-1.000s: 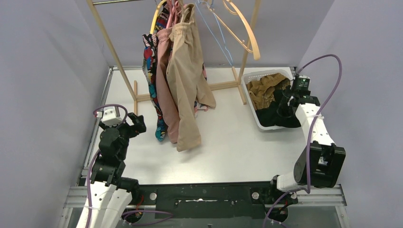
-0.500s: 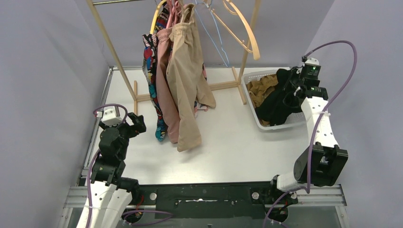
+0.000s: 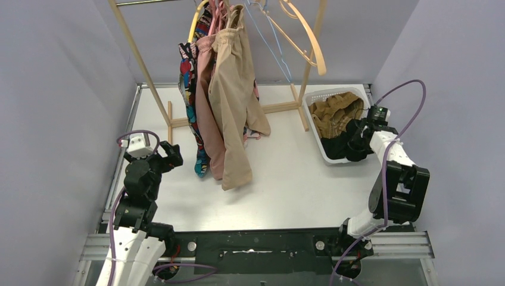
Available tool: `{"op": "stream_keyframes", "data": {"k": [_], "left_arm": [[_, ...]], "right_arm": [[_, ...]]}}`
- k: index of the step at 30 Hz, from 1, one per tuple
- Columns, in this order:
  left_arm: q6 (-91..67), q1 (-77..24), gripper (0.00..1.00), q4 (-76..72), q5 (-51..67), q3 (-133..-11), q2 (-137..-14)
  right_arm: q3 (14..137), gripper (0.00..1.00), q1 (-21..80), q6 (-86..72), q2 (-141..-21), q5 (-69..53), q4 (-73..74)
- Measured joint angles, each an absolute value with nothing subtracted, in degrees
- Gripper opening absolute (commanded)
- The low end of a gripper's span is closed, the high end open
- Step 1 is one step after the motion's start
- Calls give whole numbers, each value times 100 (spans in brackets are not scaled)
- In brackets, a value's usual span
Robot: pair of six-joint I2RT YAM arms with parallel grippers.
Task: Remove the shorts from the hanger
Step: Place the shorts in the basket.
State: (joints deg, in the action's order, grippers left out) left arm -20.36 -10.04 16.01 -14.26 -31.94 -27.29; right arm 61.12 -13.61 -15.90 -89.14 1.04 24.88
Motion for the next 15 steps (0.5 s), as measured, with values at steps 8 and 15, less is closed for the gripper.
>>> {"op": "stream_keyframes", "data": {"k": [8, 15], "left_arm": [[-2036, -1000, 86, 1601, -1426, -3190, -2729], [-2036, -1000, 86, 1603, -1426, -3186, -2727]], "right_arm": [[6370, 6, -1385, -1562, -8976, 38, 2556], [6587, 8, -1385, -1608, -8809, -91, 2088]]}}
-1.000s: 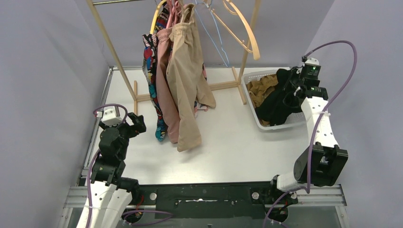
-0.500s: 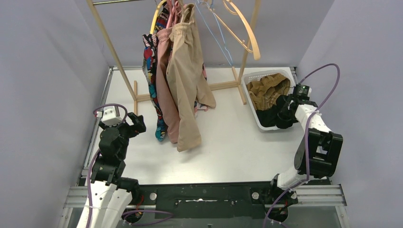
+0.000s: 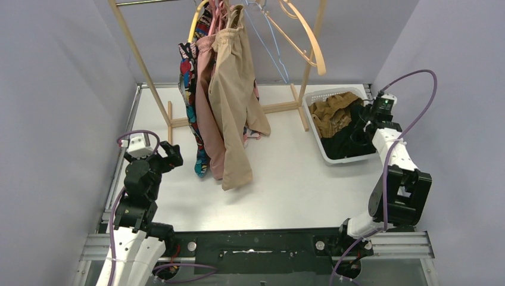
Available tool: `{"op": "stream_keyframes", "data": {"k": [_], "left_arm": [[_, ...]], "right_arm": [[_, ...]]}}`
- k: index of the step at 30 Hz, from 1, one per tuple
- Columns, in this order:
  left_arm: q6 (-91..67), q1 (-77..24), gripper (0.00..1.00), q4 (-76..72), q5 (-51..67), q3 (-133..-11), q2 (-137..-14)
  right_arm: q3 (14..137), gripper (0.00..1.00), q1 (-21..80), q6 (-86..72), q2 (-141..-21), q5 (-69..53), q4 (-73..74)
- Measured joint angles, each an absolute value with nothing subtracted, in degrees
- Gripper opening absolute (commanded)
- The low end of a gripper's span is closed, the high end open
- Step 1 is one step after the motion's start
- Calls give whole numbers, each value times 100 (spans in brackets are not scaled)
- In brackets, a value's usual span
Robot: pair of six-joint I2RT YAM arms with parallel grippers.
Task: Remove the shorts from the hanger
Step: Place the shorts in the basket.
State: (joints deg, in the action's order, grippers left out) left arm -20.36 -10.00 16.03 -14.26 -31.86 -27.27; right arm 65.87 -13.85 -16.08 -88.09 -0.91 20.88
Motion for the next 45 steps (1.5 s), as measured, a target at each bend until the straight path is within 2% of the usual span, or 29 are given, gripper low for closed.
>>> {"op": "stream_keyframes", "data": {"k": [10, 14, 20, 21, 22, 27, 33, 42, 43, 45], "left_arm": [[-2036, -998, 86, 1601, -1426, -3183, -2689], [-2036, -996, 86, 1601, -1426, -3183, -2679], [-2036, -996, 86, 1601, -1426, -3183, -2668], [-2036, -996, 86, 1601, -1426, -3183, -2668], [-2036, -996, 86, 1601, -1426, -3183, -2668], [-2036, -996, 86, 1603, -1422, -3183, -2663], [-2038, -996, 86, 1603, -1404, -3183, -2641], [-2040, -996, 86, 1601, -1343, -3183, -2641], [-2040, -996, 86, 1601, -1341, -3183, -2641], [-2043, -996, 86, 1601, -1339, -3183, -2641]], "right_arm": [[5822, 10, -1396, -2231, -9741, -563, 1164], [5616, 12, -1426, -2397, -9625, -567, 996], [5537, 21, -1420, -2403, -9310, -276, 1238], [5537, 25, -1422, -2379, -9209, -233, 1334], [5537, 35, -1422, -2342, -9105, -207, 1426], [5675, 51, -1424, -2086, -8556, -384, 1863], [5983, 55, -1428, -1975, -8075, -443, 2145], [6108, 34, -1428, -1946, -7378, -742, 2276], [6106, 27, -1428, -1949, -7358, -838, 2235], [6066, 22, -1428, -1977, -7382, -980, 2088]]}}
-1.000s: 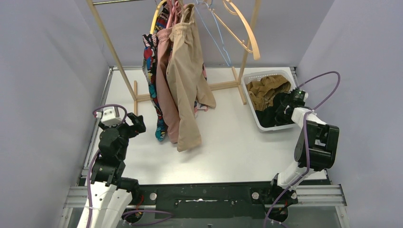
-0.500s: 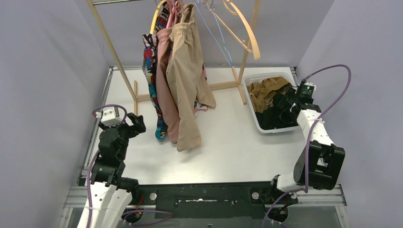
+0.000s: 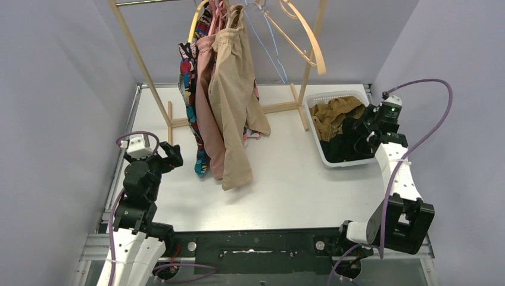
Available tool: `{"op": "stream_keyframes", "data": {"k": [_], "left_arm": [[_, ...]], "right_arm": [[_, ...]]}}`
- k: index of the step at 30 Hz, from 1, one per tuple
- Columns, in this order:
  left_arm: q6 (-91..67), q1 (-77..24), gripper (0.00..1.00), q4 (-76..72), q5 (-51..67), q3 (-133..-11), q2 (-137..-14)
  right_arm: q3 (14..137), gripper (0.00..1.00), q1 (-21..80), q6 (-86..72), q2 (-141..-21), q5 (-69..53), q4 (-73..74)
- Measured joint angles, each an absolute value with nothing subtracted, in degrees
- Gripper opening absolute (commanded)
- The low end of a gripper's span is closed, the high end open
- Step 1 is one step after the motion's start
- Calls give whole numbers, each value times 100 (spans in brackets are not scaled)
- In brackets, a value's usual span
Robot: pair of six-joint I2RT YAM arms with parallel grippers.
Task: Remove the shorts from the hanger
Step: Place the shorts in the basket.
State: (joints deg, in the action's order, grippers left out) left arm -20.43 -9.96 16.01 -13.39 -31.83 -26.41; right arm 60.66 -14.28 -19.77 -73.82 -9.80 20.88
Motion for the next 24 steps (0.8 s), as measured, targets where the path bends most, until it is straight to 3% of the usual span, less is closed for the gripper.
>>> {"op": "stream_keyframes", "data": {"k": [5, 11, 18, 20, 21, 24], "left_arm": [[-2043, -996, 86, 1601, -1321, -3183, -2641], [-2051, -996, 86, 1601, -1321, -3183, -2641], [-2051, -996, 86, 1601, -1323, -3183, -2641], [-2051, -996, 86, 1603, -1323, -3183, -2641], [-2051, -996, 86, 1603, -1323, -3183, -2641], [-2053, -996, 86, 1601, -1323, -3183, -2644]], "right_arm": [[5572, 14, -1461, -2154, -8071, -910, 1684], [5236, 15, -1588, -2338, -9150, -858, 1428], [5238, 26, -1577, -2305, -8766, -803, 1588], [5240, 35, -1577, -2276, -8475, -773, 1758], [5249, 44, -1577, -2263, -8335, -762, 1826], [5321, 50, -1577, -2189, -7762, -746, 2038]]}}
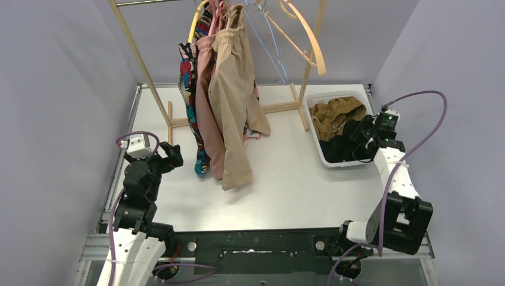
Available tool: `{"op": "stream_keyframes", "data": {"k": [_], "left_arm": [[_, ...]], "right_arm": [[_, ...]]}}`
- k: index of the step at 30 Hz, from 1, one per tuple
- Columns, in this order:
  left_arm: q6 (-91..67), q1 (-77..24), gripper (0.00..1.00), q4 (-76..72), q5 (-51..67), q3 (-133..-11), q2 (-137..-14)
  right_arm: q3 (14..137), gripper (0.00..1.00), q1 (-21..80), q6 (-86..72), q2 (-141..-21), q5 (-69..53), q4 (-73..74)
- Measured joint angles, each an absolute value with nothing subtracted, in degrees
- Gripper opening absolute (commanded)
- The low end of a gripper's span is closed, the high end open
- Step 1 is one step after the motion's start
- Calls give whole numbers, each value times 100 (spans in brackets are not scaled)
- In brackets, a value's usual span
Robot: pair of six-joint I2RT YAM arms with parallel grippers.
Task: Remove the shorts from the hanger
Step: Place the shorts in the basket.
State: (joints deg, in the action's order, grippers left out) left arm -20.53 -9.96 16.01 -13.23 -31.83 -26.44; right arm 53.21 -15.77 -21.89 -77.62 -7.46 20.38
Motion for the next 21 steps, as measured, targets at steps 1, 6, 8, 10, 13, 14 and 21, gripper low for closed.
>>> {"op": "stream_keyframes", "data": {"k": [1, 6, 8, 10, 13, 14, 21], "left_arm": [[-2051, -993, 86, 1601, -1323, -3183, -2644], [-2053, -989, 86, 1601, -1323, -3183, -2659], [-2051, -989, 86, 1601, -1323, -3183, -2672], [-2053, -982, 86, 1603, -1323, -3183, -2689], [-2056, -965, 86, 1603, -1326, -3183, -2707], [-2058, -963, 86, 1603, -1326, -3183, -2709], [-2058, -963, 86, 1603, -1326, -3183, -2707]], "right_arm": [[5352, 52, -1577, -2161, -7568, -753, 2069], [5387, 61, -1566, -2126, -6751, -958, 2088], [5271, 64, -1559, -2150, -6458, -1155, 1975], [4969, 72, -1542, -2213, -6139, -1431, 1791], [4058, 77, -1411, -2418, -5505, -2158, 1341], [3863, 78, -1347, -2460, -5374, -2366, 1288], [3778, 79, -283, -2123, -5120, -3363, 1011]]}}
